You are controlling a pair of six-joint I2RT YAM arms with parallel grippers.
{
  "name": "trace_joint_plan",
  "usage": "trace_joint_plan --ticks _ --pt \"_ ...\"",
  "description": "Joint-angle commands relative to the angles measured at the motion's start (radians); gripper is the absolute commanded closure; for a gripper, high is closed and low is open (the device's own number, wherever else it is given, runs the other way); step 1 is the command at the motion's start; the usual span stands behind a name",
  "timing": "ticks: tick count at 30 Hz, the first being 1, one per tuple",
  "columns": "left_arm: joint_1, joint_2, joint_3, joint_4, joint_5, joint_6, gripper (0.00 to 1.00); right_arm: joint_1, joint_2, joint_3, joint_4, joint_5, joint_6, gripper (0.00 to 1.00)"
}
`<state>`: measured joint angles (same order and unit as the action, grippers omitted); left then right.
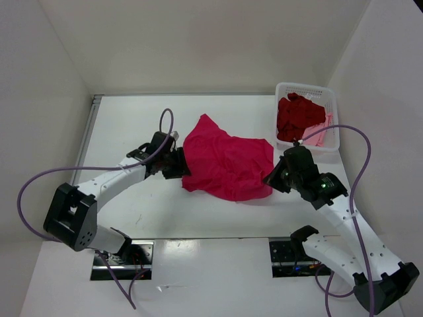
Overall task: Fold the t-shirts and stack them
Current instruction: Flatten out the tshirt
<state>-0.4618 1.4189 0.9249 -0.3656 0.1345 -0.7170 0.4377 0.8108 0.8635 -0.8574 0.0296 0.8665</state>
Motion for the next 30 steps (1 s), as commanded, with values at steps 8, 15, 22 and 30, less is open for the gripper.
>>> trace_joint_plan --ticks 8,15,22,30 --pt "-0.001 0.087 -0.046 0.142 -0.131 -0.055 0.59 -0.008 0.022 0.022 0.06 -0.016 0.005 1.0" --pt "-0.001 0.13 -0.058 0.151 -0.142 -0.035 0.55 -0.008 0.022 0.022 0.06 -0.025 0.005 1.0" --pt "-0.001 0.164 -0.067 0.186 -0.104 -0.035 0.55 -0.008 0.031 0.013 0.069 -0.034 0.005 1.0" --pt "-0.001 0.141 -0.067 0.185 -0.082 -0.035 0.71 -0.008 0.031 0.012 0.087 -0.034 0.005 1.0"
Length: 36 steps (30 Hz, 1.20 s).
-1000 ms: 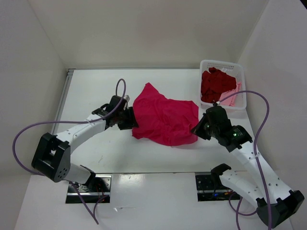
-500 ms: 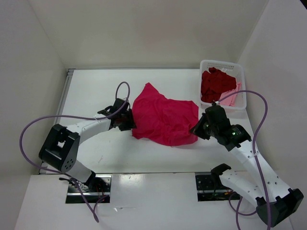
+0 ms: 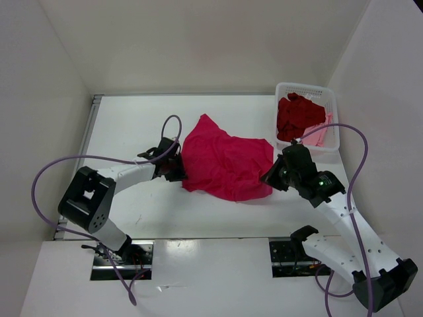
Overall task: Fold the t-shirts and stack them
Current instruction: Flatten out the tshirt
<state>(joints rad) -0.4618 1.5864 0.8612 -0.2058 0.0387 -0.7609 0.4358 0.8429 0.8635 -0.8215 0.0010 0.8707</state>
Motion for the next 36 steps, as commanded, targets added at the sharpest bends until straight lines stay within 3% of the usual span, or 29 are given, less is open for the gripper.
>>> trace_joint_plan --ticks 1,6,11,18,21,28,30,36 --pt "-0.001 -0.045 0.01 0.005 0.013 0.009 0.73 -0.006 -0.001 0.012 0.051 -0.015 0.001 0.99" --pt "-0.001 -0.118 0.068 -0.09 0.013 0.029 0.75 -0.006 0.022 0.003 0.07 -0.015 -0.009 0.99" --pt "-0.001 -0.288 0.151 -0.239 -0.013 0.038 0.87 -0.006 0.058 0.072 0.07 -0.024 -0.03 0.99" --pt "0.154 -0.514 0.389 -0.433 0.007 0.066 0.96 -0.006 0.134 0.322 -0.011 -0.024 -0.101 1.0" --pt "0.218 -0.513 0.625 -0.525 -0.035 0.11 0.96 -0.006 0.174 0.509 -0.083 0.002 -0.133 1.0" --pt "0.218 -0.396 1.135 -0.629 -0.247 0.187 0.96 -0.006 0.294 0.995 -0.172 0.022 -0.177 1.0" --pt "0.218 -0.358 1.186 -0.629 -0.287 0.198 0.96 -0.006 0.338 1.063 -0.16 0.013 -0.177 1.0" --pt "0.218 -0.231 1.197 -0.56 -0.398 0.279 0.96 -0.006 0.504 1.017 0.001 -0.018 -0.197 1.0"
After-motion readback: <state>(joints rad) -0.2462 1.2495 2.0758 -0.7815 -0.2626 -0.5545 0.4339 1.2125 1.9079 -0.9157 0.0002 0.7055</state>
